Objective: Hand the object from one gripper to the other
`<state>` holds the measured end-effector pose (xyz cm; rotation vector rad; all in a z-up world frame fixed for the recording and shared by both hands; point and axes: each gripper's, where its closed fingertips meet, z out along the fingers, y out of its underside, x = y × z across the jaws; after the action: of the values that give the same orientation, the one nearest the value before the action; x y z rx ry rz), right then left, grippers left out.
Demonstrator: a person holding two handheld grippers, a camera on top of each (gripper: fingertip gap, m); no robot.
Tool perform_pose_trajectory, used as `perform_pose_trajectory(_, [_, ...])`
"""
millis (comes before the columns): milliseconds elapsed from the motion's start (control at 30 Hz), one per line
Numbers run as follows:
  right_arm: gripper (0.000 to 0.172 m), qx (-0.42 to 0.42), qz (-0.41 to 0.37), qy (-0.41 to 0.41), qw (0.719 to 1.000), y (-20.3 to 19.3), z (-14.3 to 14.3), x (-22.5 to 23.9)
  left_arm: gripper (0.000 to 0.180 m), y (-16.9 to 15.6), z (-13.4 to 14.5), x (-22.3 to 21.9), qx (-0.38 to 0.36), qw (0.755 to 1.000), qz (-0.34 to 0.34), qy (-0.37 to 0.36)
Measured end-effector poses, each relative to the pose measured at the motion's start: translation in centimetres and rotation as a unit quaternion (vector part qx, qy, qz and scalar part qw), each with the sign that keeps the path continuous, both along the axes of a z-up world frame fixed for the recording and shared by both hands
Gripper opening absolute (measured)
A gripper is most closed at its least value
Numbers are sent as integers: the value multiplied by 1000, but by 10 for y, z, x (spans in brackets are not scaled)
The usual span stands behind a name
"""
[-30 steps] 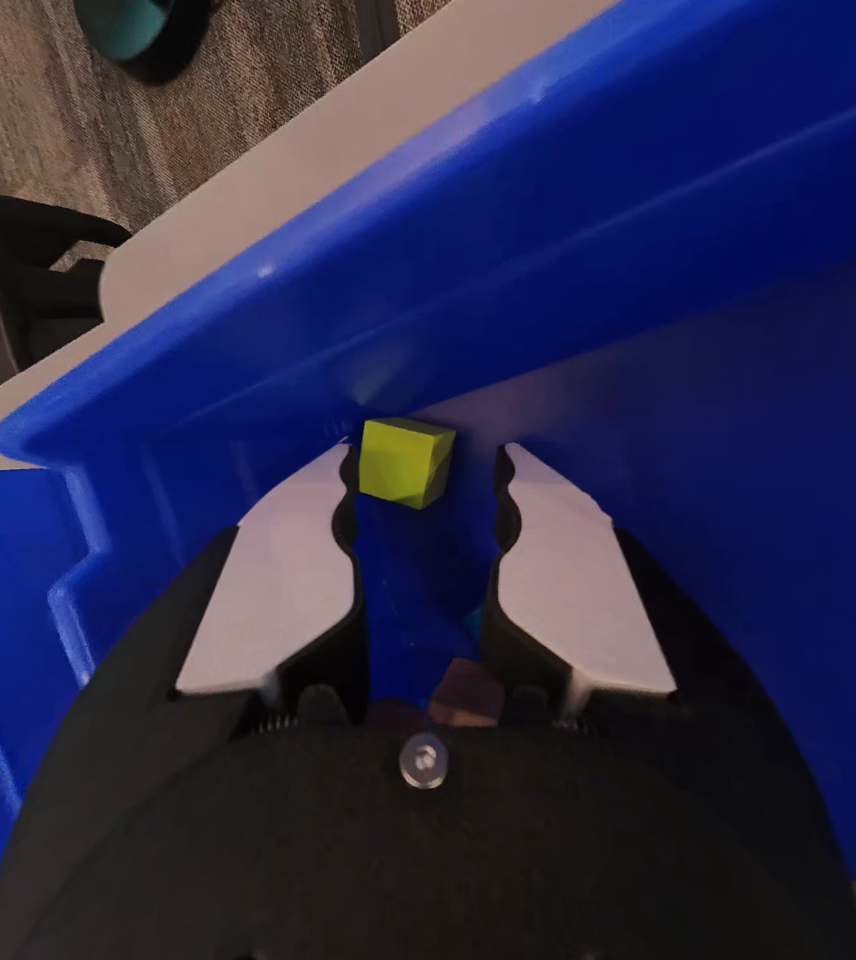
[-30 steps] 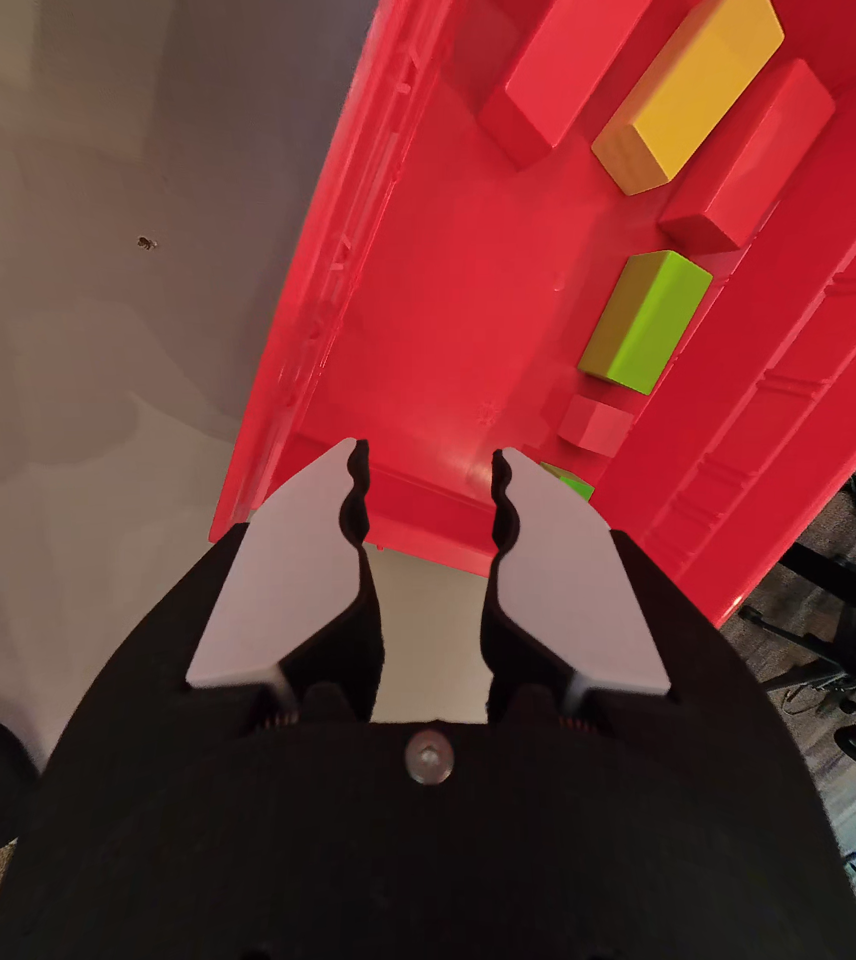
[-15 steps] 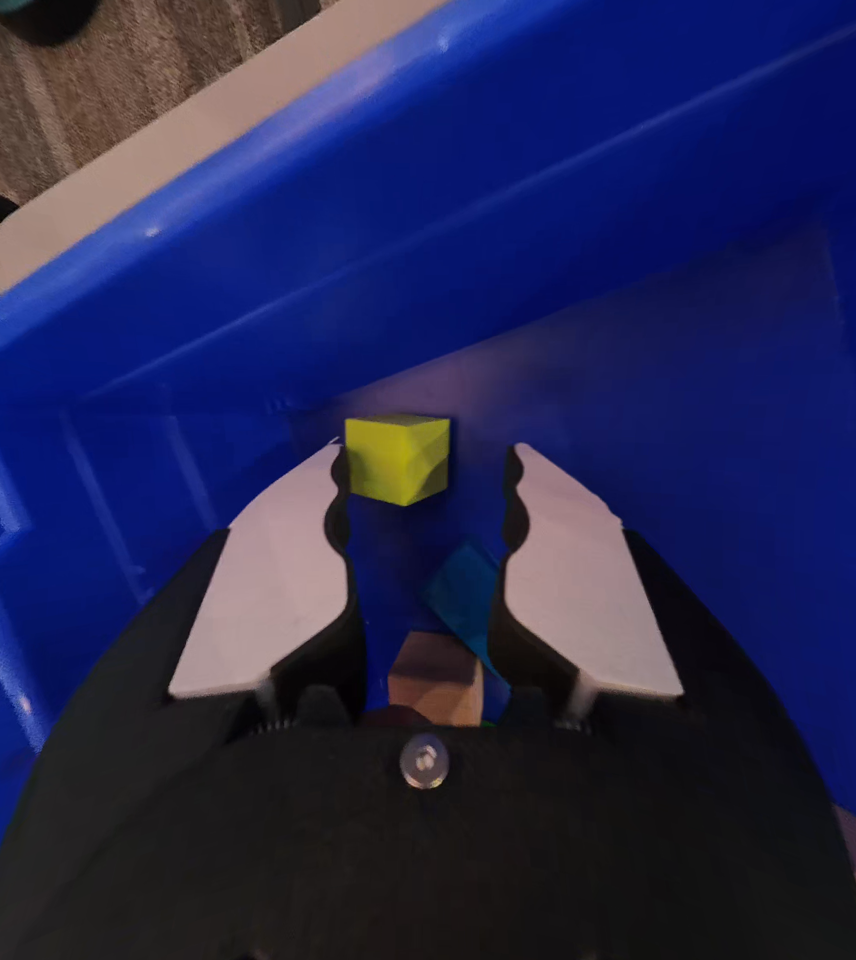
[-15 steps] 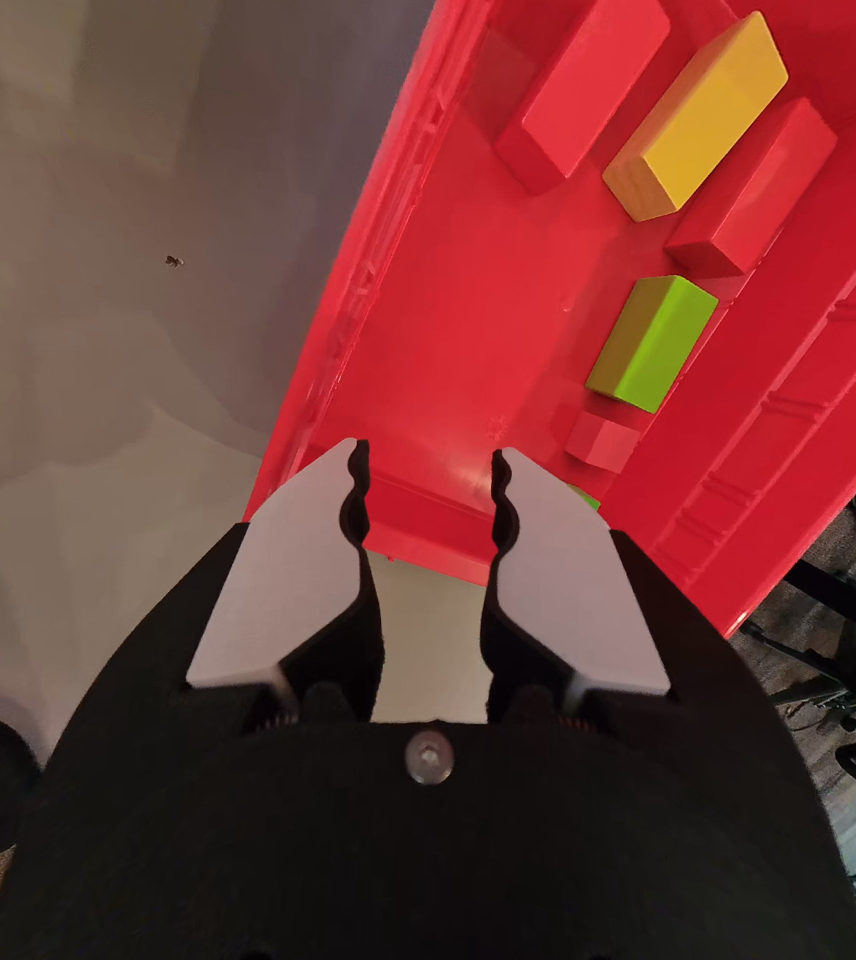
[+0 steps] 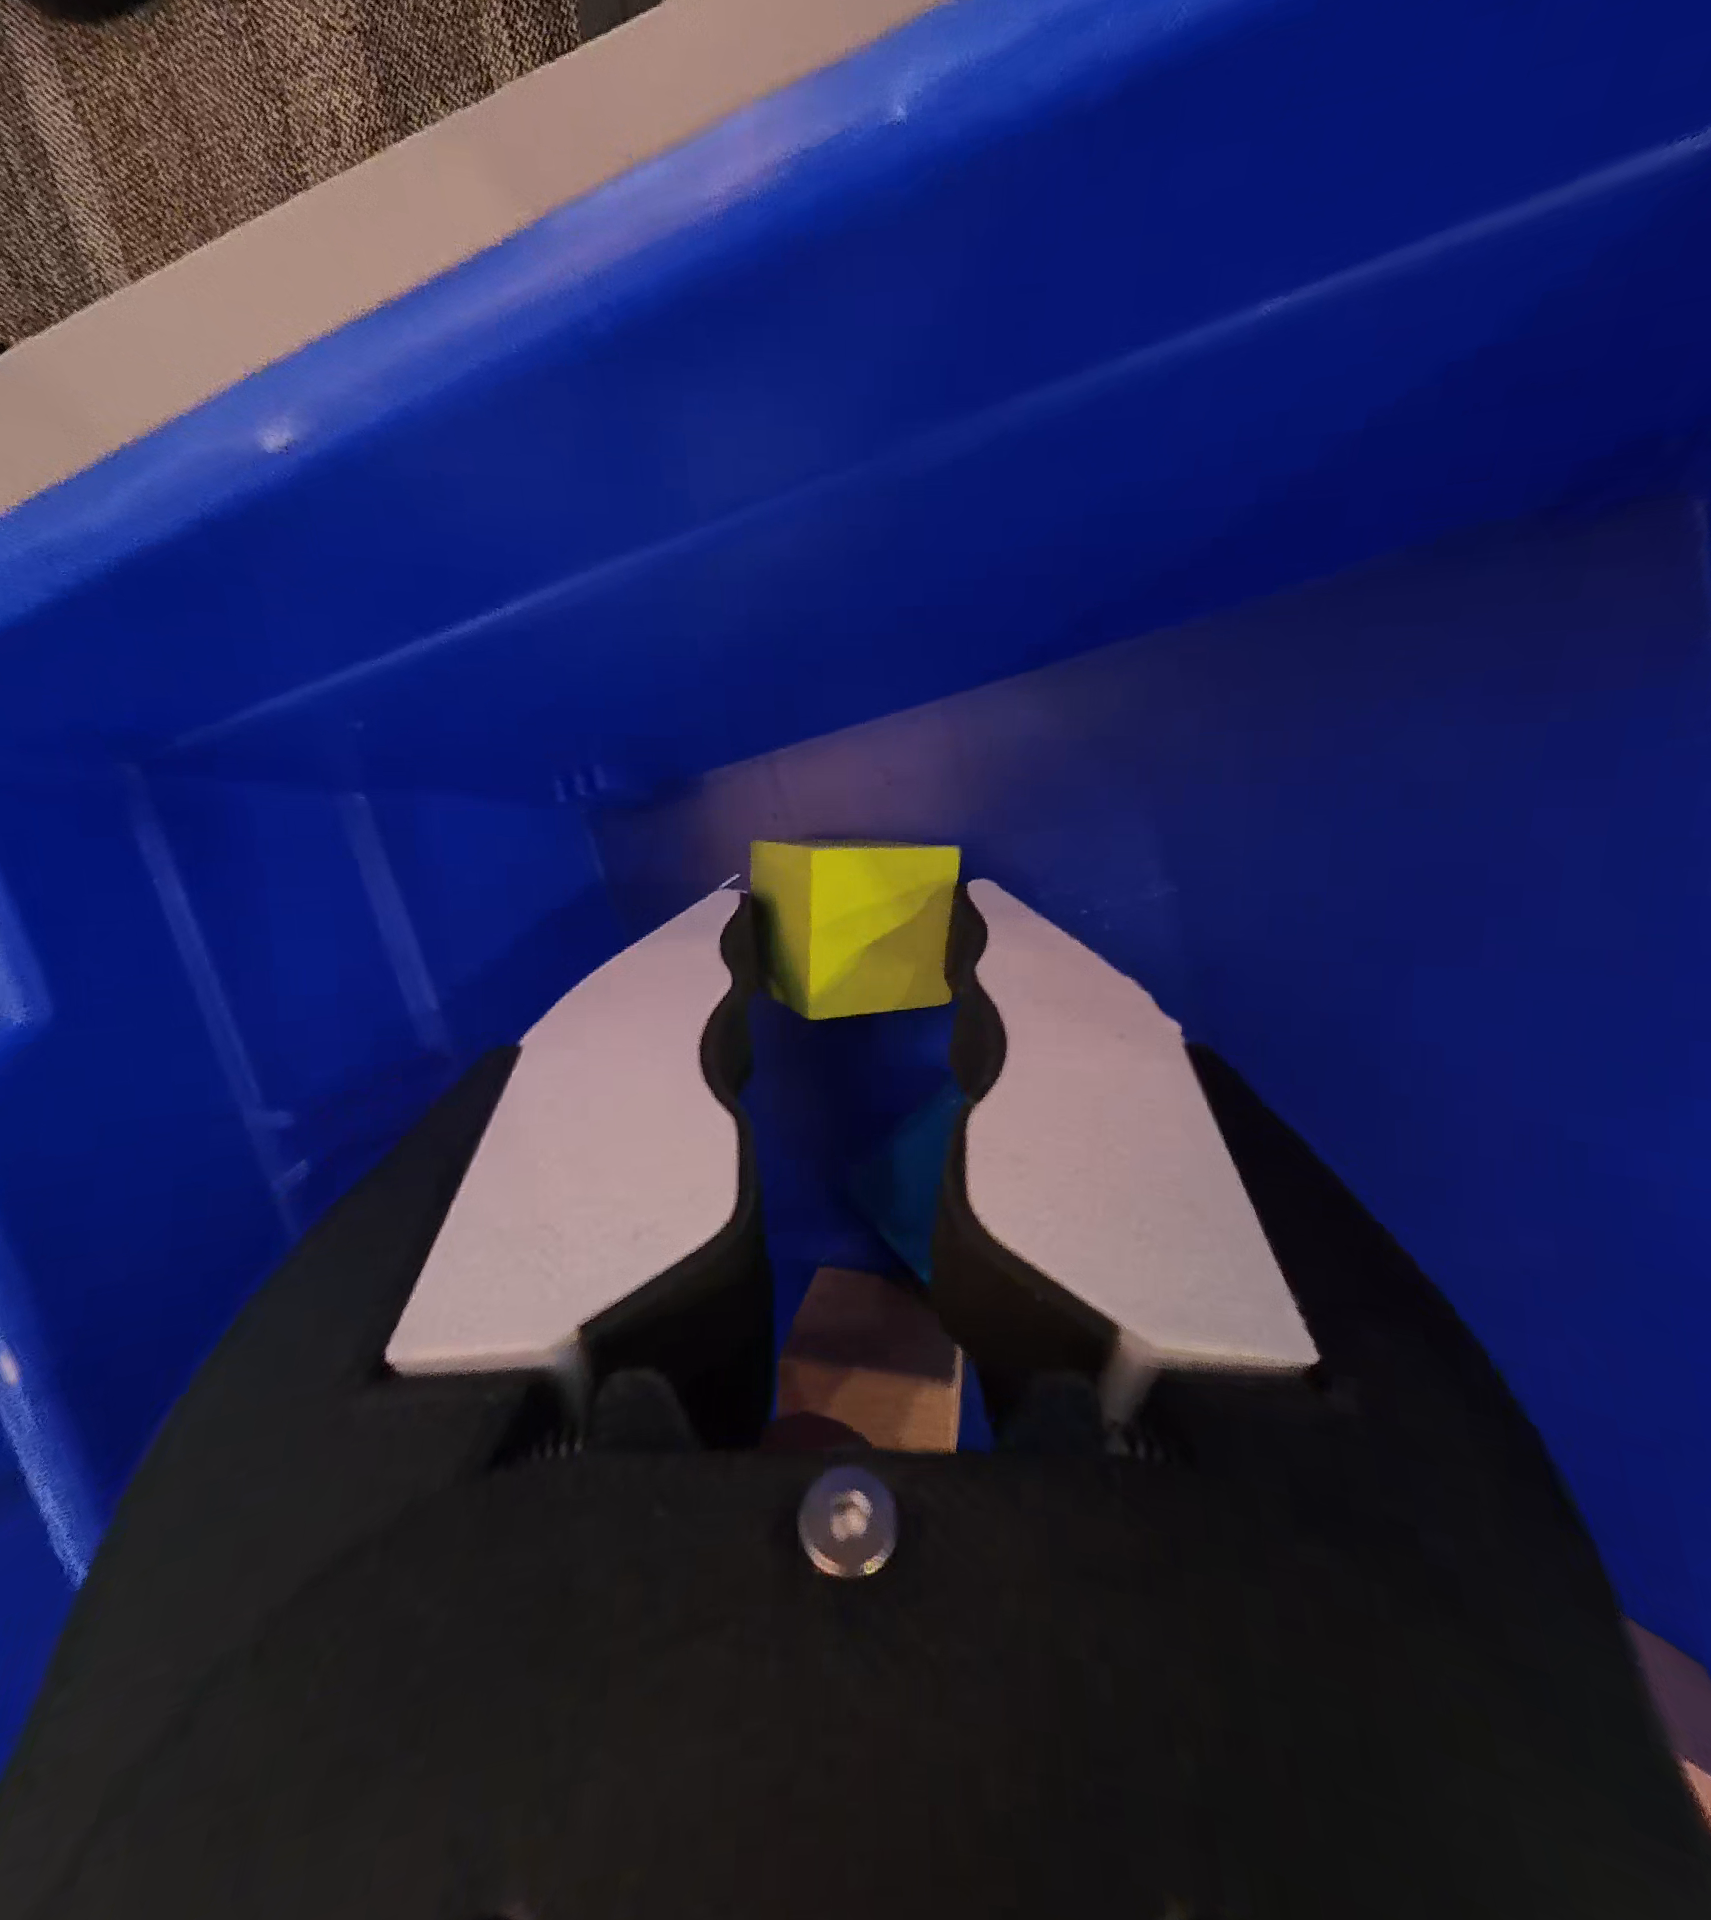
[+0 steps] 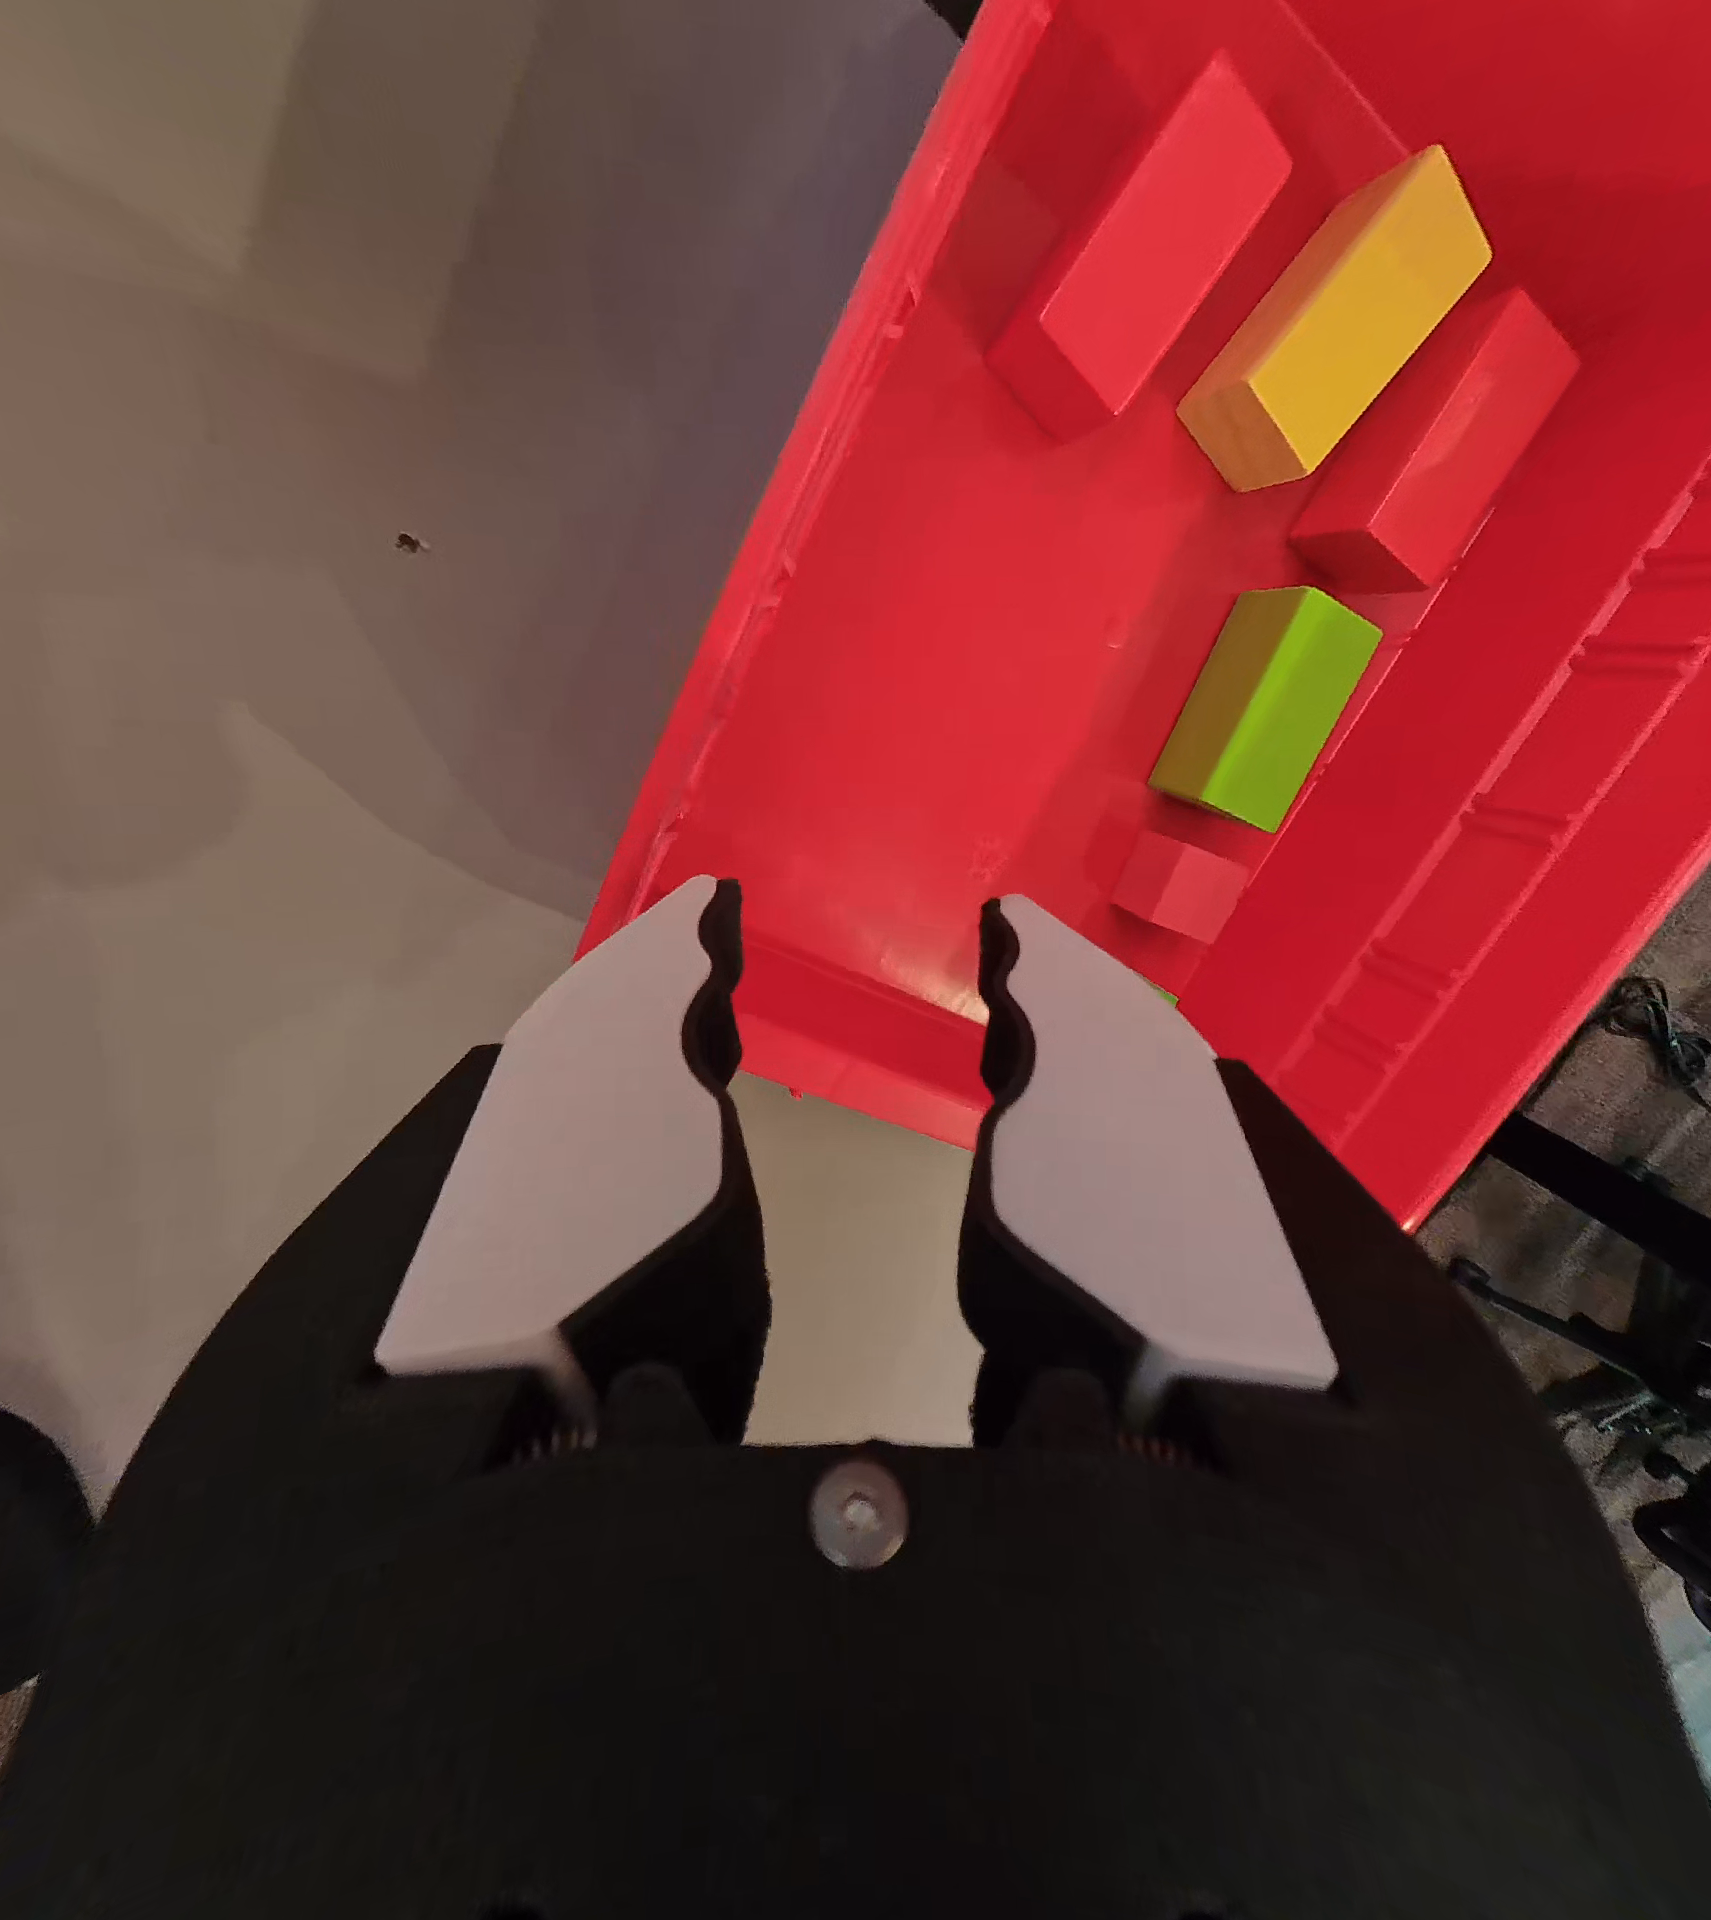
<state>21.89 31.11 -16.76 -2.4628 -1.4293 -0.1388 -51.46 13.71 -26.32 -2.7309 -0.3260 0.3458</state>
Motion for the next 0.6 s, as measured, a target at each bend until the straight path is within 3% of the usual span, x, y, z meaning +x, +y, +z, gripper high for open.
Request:
perform_pose_trajectory(100, [43, 10, 4, 17, 1000, -2, 9, -6, 35, 4, 13, 2, 29, 1000, -4, 0])
perform_pose_trajectory(200, [46, 27, 17, 65, 997, -9, 29, -21, 35, 10, 42, 9, 90, 996, -14, -12])
perform_pose_trajectory(333, [48, 91, 72, 171, 978, -23, 82, -64, 35, 22, 124, 41, 237, 968, -65, -45])
perform_pose_trajectory(467, [48, 143, 184, 308, 922, -68, 151, -136, 34, 25, 229, 117, 397, 894, -194, -77])
perform_pose_trajectory(600, [51, 161, 293, 433, 837, -126, 208, -209, 34, 14, 304, 224, 502, 780, -354, -120])
